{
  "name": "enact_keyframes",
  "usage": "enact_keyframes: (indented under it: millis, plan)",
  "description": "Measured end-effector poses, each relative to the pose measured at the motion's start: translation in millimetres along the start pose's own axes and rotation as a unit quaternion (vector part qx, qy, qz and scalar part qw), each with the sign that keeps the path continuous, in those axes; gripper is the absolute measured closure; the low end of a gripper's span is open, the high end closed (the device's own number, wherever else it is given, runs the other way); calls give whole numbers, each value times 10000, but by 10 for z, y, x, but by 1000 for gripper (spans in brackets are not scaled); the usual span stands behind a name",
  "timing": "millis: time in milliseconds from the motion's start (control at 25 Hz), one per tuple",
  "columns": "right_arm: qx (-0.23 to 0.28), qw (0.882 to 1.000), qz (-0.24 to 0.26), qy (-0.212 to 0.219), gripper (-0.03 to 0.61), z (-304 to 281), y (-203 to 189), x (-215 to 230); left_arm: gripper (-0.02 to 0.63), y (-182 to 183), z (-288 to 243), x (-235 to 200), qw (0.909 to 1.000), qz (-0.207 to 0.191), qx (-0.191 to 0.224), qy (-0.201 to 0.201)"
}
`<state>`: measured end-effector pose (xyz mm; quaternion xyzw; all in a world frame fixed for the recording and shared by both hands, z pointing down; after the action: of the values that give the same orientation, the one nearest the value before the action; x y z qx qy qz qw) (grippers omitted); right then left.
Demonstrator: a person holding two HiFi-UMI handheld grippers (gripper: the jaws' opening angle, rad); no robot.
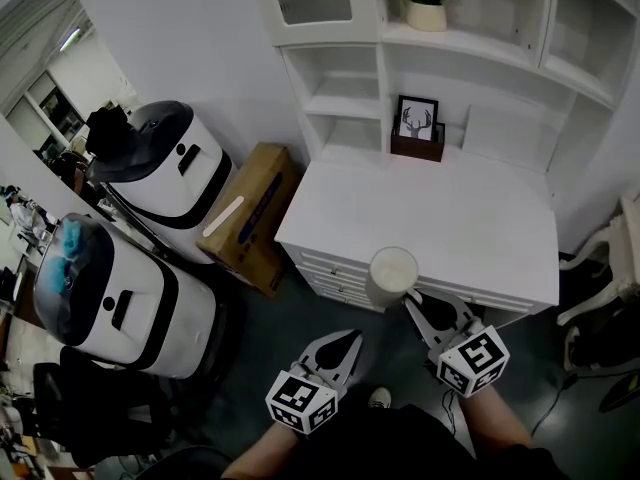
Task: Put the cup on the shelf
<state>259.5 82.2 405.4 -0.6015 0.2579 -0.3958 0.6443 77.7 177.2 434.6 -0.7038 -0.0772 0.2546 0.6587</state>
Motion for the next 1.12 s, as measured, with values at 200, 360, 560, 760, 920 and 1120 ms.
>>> enact_keyframes:
  millis: [200,360,560,760,920,1120]
  plan:
    - [70,10000,-5,-29,546,13,29,46,609,8,-36,17,10000,-34,-18,-17]
    - [74,10000,-15,-55,546,-15,13,55,609,3,-45,-35,10000,-16,-17,4]
    - [69,9999,12,-82,546,-72,-9,62,609,14,-74,-106,10000,-12,-12,-53]
    - [109,9998,55,-167,546,-192,3,35,609,67,-93,-253,9999,-43,37,-136]
    - [126,9997,82,-211,546,-316,-3,23,609,137,-93,-399,9998,-59,77,-163]
    - [149,9995,97,-262,547,-490,-10,-3,609,189,-88,-582,9998,-57,63,-197]
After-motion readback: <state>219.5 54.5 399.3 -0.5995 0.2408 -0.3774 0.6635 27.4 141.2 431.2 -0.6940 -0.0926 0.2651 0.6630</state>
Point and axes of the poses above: the fingertips, and each gripper's own axes: z backward along the fingers, x to its right, y out of its top, the point moved 8 cm from there along z, backward along the fingers, and after that the axes turned 15 degrees about x, right-handed, at the moved point
